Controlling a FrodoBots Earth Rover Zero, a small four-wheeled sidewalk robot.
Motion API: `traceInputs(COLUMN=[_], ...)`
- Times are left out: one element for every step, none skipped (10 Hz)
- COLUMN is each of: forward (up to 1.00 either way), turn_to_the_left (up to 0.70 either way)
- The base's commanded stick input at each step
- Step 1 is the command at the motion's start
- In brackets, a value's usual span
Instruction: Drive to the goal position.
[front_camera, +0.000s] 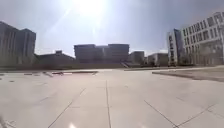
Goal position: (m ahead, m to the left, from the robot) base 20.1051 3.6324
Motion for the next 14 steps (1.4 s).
traceInputs(forward=[0.7, 0.7, 0.7, 0.7, 0.7, 0.7, 0.7, 0.7, 0.7, 0.7, 0.7, 0.7, 0.7, 0.7], turn_to_the_left=[0.02, 0.02, 0.02, 0.02, 0.02, 0.02, 0.02, 0.02, 0.02, 0.02, 0.02, 0.02, 0.02, 0.02])
